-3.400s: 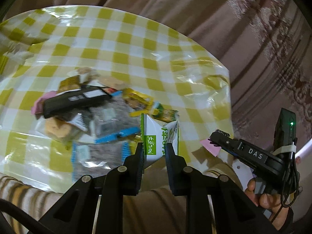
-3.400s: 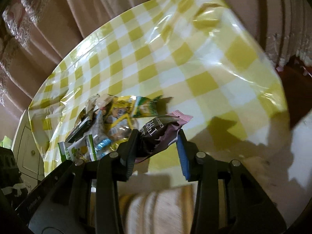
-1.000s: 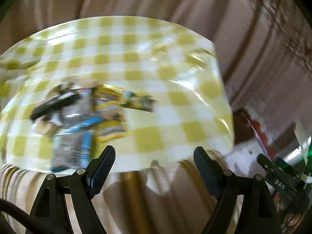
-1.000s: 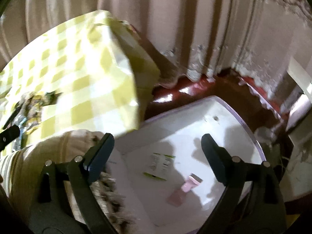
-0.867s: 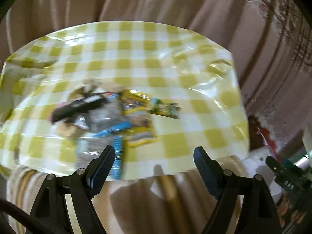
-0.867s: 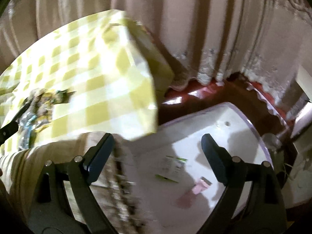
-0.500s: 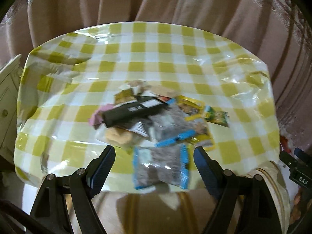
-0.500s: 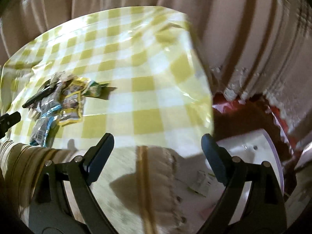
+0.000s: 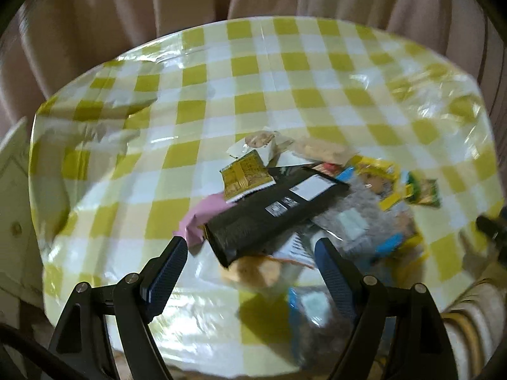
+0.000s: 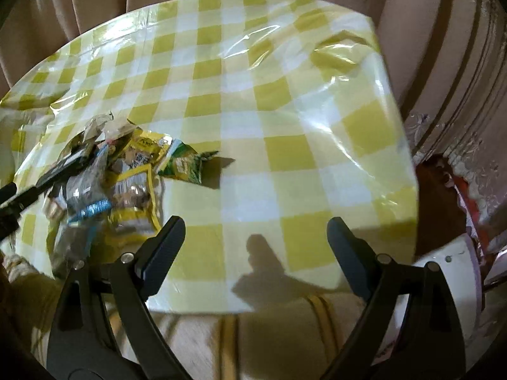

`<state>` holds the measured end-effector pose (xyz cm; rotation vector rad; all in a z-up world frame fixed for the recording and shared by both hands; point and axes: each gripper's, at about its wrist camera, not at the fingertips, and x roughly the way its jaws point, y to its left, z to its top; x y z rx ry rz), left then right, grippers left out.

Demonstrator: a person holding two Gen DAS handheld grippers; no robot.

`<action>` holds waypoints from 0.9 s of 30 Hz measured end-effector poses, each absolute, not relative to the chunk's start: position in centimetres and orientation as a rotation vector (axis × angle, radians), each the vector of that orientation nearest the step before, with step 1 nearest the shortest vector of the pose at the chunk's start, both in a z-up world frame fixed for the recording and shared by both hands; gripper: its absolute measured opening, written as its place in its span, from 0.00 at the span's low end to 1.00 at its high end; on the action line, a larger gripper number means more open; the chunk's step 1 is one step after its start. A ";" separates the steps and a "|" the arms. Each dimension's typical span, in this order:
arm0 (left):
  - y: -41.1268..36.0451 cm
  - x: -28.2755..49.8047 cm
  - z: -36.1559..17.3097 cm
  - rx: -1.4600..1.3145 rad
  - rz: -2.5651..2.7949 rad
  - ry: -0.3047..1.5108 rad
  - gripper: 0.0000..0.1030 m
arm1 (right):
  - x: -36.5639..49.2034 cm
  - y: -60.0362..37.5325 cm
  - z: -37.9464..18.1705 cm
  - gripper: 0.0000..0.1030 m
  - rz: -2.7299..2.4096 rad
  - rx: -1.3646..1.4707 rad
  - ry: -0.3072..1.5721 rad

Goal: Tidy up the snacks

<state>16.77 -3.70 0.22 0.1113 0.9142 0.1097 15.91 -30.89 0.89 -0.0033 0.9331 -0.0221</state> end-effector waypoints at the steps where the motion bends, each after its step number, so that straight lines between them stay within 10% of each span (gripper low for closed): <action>1: -3.9 17.2 -0.1 0.139 0.112 0.921 0.81 | 16.6 -30.6 0.7 0.89 -0.019 0.001 0.938; 14: -5.4 20.8 -2.2 0.272 0.091 0.936 0.76 | 23.6 -26.6 -2.2 0.89 0.043 0.005 1.017; 24: -5.6 21.3 -2.4 0.247 0.028 0.919 0.37 | 27.0 -25.1 -4.5 0.89 0.089 0.076 1.085; 27: -5.4 21.1 -2.1 0.230 0.025 0.903 0.33 | 27.3 -24.9 -4.5 0.73 0.089 0.082 1.078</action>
